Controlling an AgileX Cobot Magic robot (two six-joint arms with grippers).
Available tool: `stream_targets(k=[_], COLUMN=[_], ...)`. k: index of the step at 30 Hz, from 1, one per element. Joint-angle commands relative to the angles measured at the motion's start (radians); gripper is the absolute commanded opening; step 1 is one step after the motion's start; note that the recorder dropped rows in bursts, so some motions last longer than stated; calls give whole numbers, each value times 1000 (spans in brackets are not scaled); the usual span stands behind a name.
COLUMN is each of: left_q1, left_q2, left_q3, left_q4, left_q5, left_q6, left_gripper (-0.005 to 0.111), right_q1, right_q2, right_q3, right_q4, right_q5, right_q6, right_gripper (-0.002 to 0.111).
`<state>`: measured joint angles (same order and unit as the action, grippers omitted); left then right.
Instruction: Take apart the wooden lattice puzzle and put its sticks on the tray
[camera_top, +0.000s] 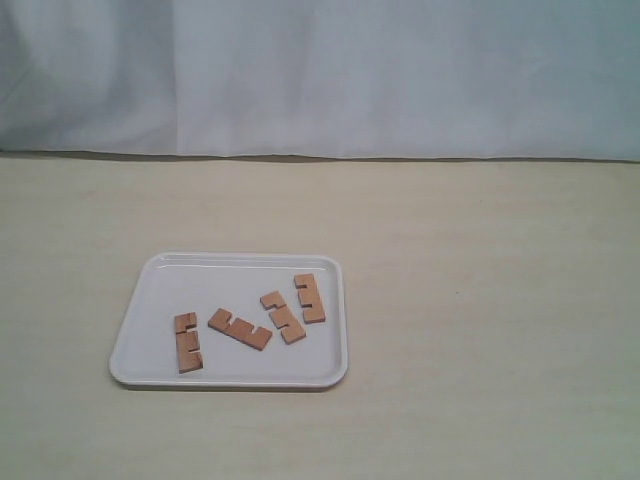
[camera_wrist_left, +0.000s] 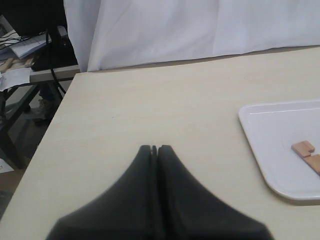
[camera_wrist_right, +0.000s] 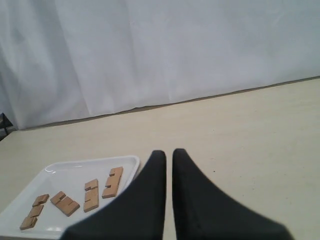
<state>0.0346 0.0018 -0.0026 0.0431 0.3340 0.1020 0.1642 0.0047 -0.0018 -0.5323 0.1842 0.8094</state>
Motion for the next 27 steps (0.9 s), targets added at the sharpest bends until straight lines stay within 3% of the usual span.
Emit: stream_targets(k=[1,10,15,19,21,27], left_q1=[0,0,0,0,0,0], left_q2=[-2,-2,-2,-2,-2,-2], left_q3=[3,3,3,3,3,3], left_q4=[-2,-2,-2,-2,-2,-2], left_q5=[-12,-12,-12,-12,-10,-10], left_q6=[-6,-6,-6,-6,-6,-6], left_gripper=[0,0,0,0,0,0], right_q1=[2,2,0,0,0,2], right_q2=[-5,-5,-5,-5,-5,-5], right_q3=[2,2,2,2,2,2], right_q4=[16,37,491,691,723,726], right_q5=[6,5,7,7,9,19], right_q6=[-30,-36,-485,-701,-809,-826], right_gripper=[5,5,5,5,5,5])
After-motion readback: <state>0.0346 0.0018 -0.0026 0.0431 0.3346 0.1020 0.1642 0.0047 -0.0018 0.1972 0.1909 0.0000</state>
